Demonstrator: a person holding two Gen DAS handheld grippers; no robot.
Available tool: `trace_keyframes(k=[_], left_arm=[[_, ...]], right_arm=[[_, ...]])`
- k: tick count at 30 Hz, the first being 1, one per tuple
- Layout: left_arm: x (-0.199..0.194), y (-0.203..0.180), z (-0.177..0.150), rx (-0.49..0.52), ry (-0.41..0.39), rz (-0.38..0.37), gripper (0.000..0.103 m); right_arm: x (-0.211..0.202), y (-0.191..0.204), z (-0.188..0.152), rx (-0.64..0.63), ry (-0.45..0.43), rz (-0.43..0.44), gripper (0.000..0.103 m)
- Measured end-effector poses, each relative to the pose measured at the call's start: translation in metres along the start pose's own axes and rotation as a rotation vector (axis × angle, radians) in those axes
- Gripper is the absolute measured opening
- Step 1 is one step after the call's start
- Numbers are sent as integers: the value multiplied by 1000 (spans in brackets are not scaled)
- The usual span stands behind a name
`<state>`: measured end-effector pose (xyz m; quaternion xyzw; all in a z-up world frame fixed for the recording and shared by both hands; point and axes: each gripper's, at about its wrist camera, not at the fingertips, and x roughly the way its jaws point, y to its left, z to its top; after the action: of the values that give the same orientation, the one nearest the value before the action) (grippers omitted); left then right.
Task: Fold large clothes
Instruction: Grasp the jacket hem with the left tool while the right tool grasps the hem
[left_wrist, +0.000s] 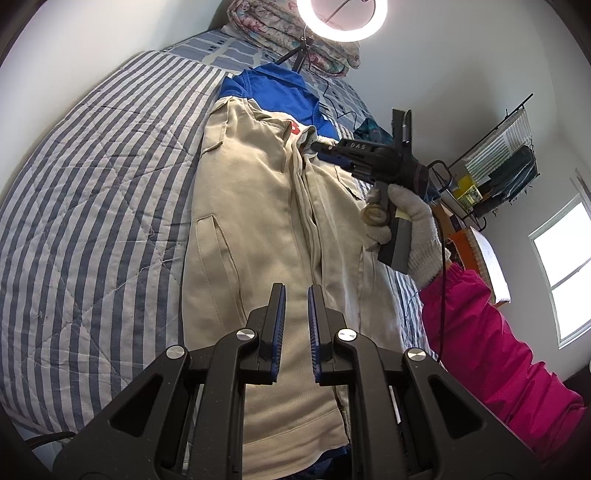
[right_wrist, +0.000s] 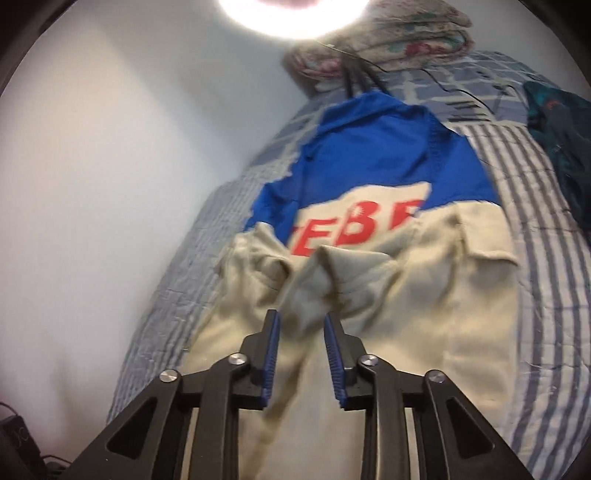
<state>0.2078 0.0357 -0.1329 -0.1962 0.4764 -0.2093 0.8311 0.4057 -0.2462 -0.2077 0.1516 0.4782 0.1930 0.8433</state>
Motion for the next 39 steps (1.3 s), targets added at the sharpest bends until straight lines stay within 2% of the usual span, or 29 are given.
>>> trace_keyframes(k=[2, 5, 7, 9, 13, 14, 15, 17, 22, 27, 32, 36, 39], left_arm=[[0, -1, 0, 0, -2, -1, 9], [-3, -3, 0, 5, -7, -2, 9], [-4, -4, 0, 8, -6, -1, 9], [-5, -4, -1, 13, -5, 7, 9], [-11, 1, -6, 14, -5, 24, 11], [-14, 3, -7, 10, -7, 29, 24], [-17, 6, -9, 1, -14, 33, 43], [-24, 12, -12, -20, -36, 37, 57], [-26, 24, -20, -50, -8, 29, 57], [-18, 36, -43, -84, 61, 18, 58], [-9, 48, -73, -113, 131, 26, 58], [-5, 55, -87, -129, 154, 38, 58], [0, 66, -98, -192, 177, 5, 58]], right_arm=[[7, 1, -8, -19, 46, -10, 18], [22, 13, -22, -68, 110, -7, 16], [33, 24, -32, -121, 149, -54, 17], [31, 32, -37, -143, 148, -85, 17], [2, 32, -39, -94, 131, -9, 23], [-12, 33, -41, -95, 114, -1, 26], [-25, 34, -42, -92, 100, 6, 27], [-54, 35, -46, -82, 70, 25, 29], [-125, 46, -67, -101, 13, 5, 38], [-184, 53, -116, -101, 21, -51, 48], [-212, 44, -188, -41, 78, -67, 58], [-214, 31, -246, 33, 151, -86, 58], [-209, 18, -277, 89, 200, -70, 58]])
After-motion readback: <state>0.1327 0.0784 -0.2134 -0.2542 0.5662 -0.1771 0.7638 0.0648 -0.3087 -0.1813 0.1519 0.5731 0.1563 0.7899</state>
